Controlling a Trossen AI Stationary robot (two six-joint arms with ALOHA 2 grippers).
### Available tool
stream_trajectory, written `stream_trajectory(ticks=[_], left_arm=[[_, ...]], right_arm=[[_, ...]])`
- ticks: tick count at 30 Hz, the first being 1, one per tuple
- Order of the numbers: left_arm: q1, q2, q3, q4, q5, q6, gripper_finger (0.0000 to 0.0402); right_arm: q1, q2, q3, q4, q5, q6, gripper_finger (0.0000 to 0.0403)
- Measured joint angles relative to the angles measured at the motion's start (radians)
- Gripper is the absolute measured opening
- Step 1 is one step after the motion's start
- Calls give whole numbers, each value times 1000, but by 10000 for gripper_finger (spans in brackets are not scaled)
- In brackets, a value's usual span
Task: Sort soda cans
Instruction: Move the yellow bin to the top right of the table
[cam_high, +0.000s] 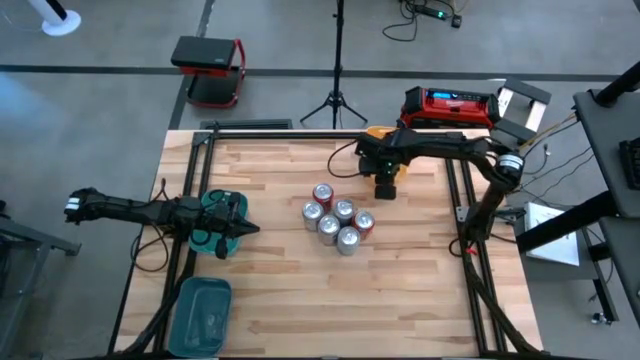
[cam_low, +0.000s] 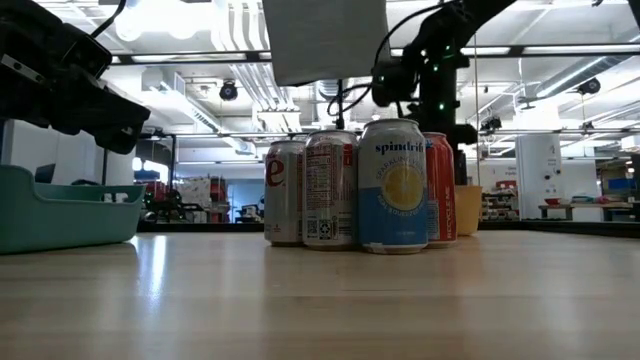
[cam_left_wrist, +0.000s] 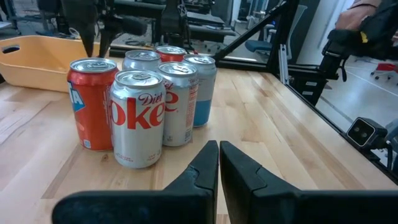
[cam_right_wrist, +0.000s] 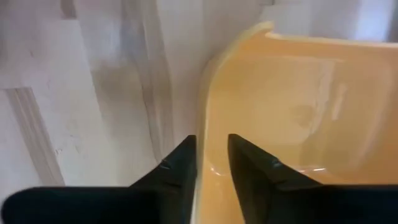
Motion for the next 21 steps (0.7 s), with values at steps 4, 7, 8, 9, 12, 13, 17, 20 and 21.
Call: stream_trajectory(ticks=[4,7,8,9,12,13,17,20,21], left_arm=[[0,0,0,0,0,0,0],[0,0,0,0,0,0,0],[0,0,0,0,0,0,0],[0,0,0,0,0,0,0],[0,0,0,0,0,0,0],[0,0,0,0,0,0,0],[0,0,0,0,0,0,0],[0,0,0,0,0,0,0],[0,0,0,0,0,0,0]], right_arm=[[33,-58,10,1,3,11,145],[81,-100,45,22,2,47,170],[95,-106,60,29,1,71,177],[109,-108,76,31,2,87,183],[121,-88,98,47,83,90,192],[108,-73,102,48,104,76,193],[16,-5,123,-32,-124,157,192],[-10,31,126,-54,-275,230,193],[-9,41,125,-50,-276,239,194]])
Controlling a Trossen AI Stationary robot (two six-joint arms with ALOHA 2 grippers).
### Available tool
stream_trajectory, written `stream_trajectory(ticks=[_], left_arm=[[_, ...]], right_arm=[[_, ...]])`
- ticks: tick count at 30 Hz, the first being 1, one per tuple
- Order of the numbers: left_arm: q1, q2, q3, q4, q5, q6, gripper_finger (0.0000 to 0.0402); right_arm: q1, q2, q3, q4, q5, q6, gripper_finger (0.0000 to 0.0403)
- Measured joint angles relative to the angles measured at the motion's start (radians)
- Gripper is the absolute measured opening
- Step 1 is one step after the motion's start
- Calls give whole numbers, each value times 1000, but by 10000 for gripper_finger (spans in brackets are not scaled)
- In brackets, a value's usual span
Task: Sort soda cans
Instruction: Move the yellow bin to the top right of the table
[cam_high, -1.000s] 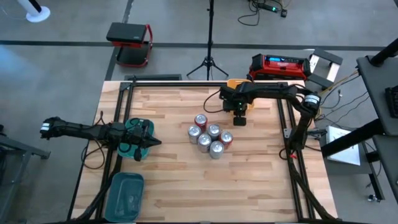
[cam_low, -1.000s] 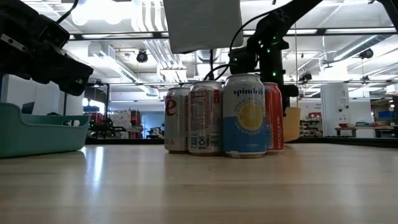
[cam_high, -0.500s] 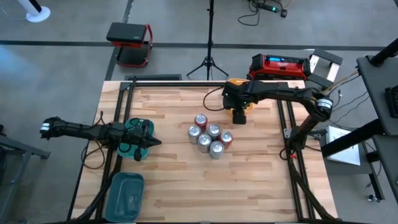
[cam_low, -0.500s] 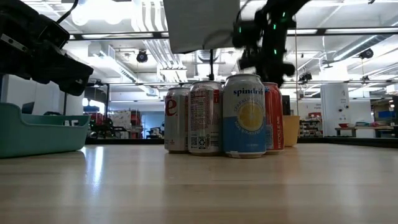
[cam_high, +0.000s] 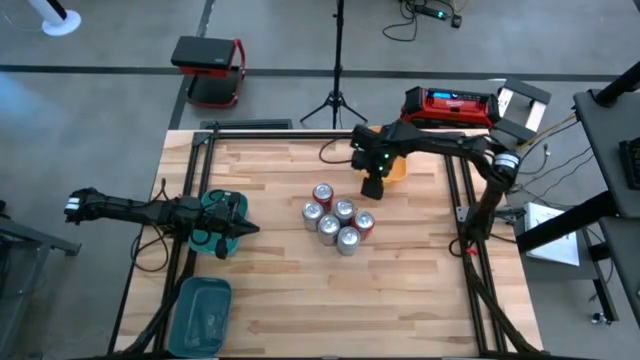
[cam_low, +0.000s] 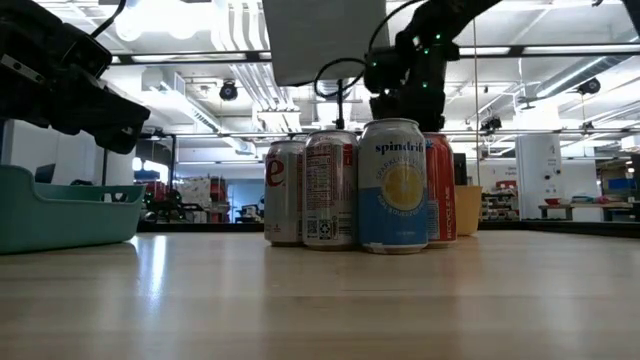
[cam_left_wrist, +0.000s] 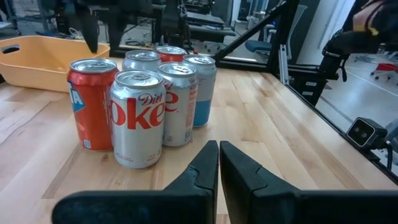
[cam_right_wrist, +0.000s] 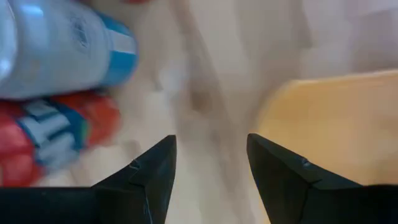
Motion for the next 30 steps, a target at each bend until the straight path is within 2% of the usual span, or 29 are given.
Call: stream_trajectory(ticks=[2,8,10,14,21,28,30], left_arm=[[0,0,0,0,0,0,0],[0,0,0,0,0,0,0],[0,0,0,0,0,0,0],[0,0,0,0,0,0,0],[0,0,0,0,0,0,0],[0,0,0,0,0,0,0],[0,0,0,0,0,0,0]], right_arm=[[1,22,0,17,26,7,197],[0,108,0,36,269,12,195],[1,131,-2,27,295,25,186],[4,129,-1,12,294,66,167],[3,108,0,12,268,28,133],[37,142,-1,11,274,-3,33],[57,142,-1,13,276,-3,16]])
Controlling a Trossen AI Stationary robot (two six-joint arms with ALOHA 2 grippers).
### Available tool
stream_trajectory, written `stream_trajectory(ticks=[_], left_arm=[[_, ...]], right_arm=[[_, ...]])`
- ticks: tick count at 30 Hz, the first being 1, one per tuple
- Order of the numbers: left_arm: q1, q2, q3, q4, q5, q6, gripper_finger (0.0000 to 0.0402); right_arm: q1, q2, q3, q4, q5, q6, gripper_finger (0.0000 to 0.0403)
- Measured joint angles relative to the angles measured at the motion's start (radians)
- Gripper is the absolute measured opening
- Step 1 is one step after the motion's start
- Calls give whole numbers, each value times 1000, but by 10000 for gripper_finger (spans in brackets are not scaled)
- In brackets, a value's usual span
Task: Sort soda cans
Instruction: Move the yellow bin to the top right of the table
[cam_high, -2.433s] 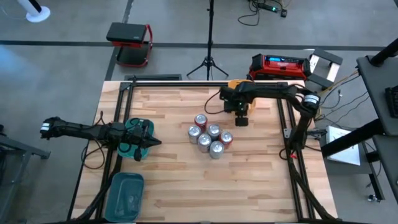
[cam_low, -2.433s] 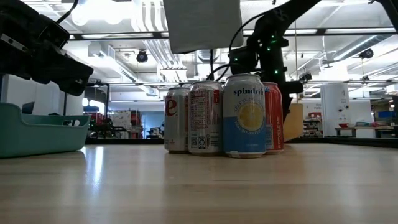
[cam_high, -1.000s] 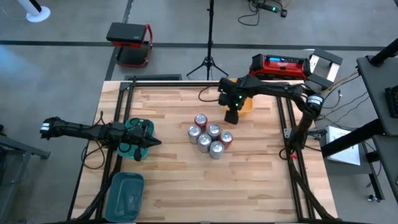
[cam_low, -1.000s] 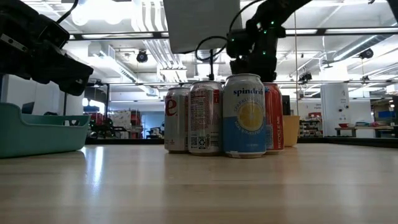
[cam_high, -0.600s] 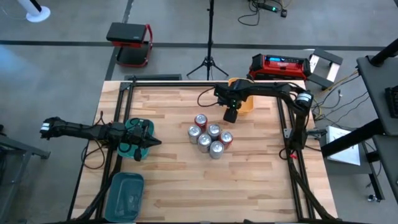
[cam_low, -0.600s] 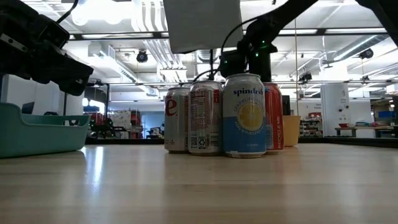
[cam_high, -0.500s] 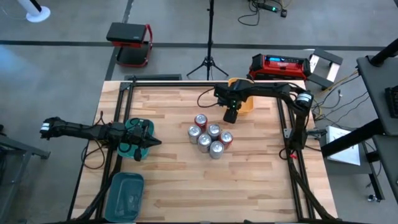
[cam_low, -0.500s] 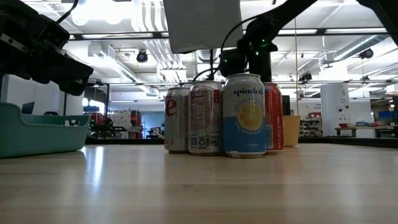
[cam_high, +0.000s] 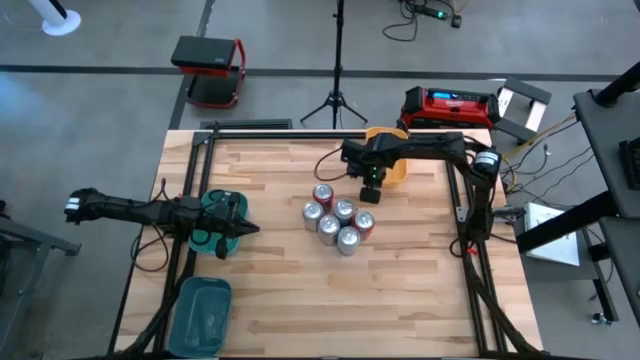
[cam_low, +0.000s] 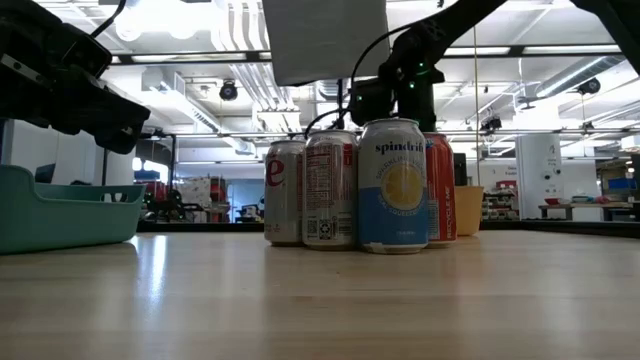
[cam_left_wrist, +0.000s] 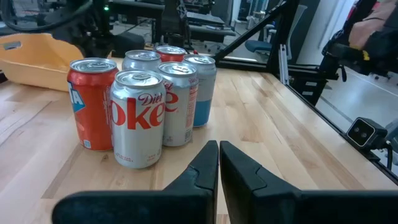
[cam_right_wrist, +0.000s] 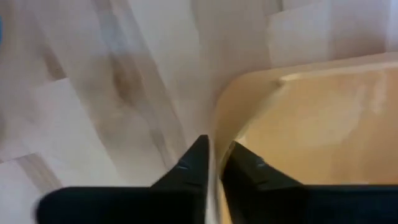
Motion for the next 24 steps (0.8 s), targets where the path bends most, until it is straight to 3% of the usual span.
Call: stream_trajectory(ticks=[7,13,24], left_arm=[[0,0,0,0,0,0,0],[0,0,0,0,0,0,0],[0,0,0,0,0,0,0]], right_arm=[[76,-2,0,15,9,-58,10],[85,-2,2,27,103,-101,11],[45,-2,66,76,71,-123,13]])
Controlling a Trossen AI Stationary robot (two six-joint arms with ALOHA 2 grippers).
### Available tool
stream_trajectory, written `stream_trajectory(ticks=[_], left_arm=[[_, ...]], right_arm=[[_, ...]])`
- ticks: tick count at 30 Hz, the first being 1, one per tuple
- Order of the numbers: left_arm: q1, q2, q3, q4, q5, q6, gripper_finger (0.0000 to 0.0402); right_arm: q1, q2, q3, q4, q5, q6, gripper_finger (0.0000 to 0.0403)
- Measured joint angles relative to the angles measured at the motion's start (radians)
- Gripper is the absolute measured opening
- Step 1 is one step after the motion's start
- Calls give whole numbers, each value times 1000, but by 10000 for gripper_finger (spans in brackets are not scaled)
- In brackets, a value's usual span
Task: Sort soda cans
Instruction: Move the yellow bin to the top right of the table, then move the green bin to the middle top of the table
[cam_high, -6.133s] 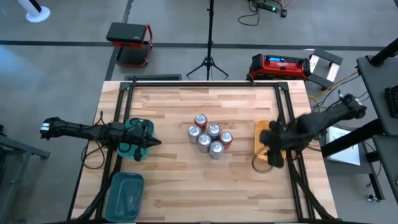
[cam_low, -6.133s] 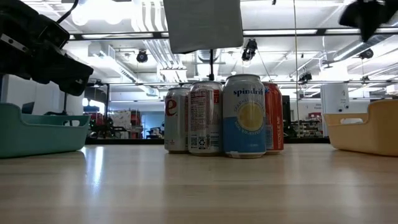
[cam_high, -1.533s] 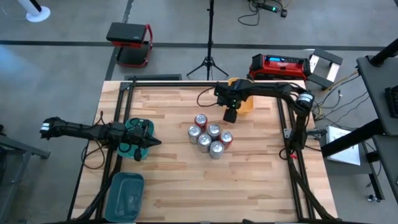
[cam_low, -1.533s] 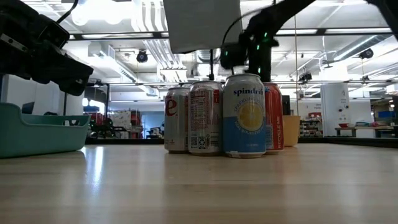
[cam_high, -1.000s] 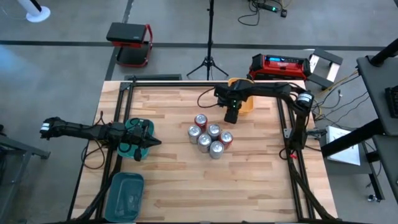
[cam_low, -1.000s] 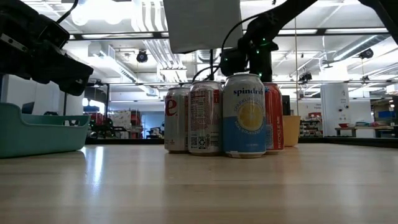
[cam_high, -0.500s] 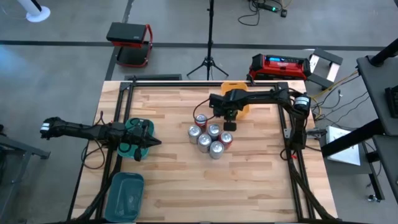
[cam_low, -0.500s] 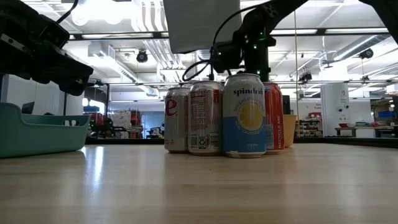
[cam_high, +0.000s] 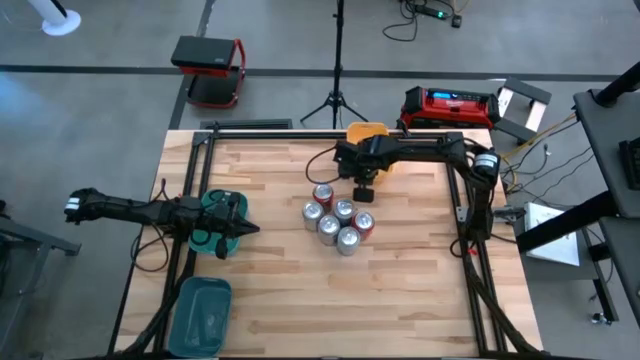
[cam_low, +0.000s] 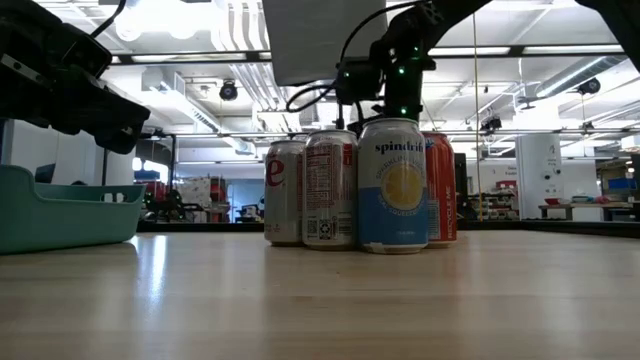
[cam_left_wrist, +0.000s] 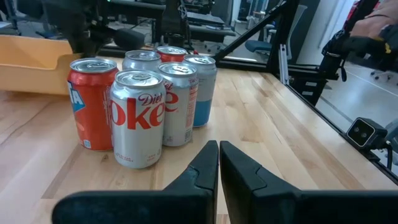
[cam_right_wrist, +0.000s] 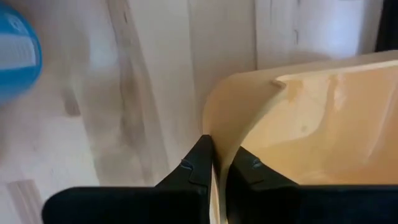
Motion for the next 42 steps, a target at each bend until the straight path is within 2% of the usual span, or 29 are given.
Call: stream_trajectory(ticks=[2,7,11,19,22,29,37,42], left_arm=[[0,0,0,0,0,0,0],[0,0,0,0,0,0,0],[0,0,0,0,0,0,0],[0,0,0,0,0,0,0],[0,0,0,0,0,0,0],[0,0,0,0,0,0,0],[0,0,0,0,0,0,0],[0,0,0,0,0,0,0]], right_arm=[[-13,0,1,0,-42,18,13],[-36,0,-5,-3,-54,40,13],[-44,0,-5,0,-106,50,13],[-43,0,-5,2,-106,43,19],[-43,0,-5,4,-105,39,45],[-44,-8,2,-1,-98,60,137],[-33,-64,180,-57,-96,100,215],[-14,-84,304,-9,-130,192,251]])
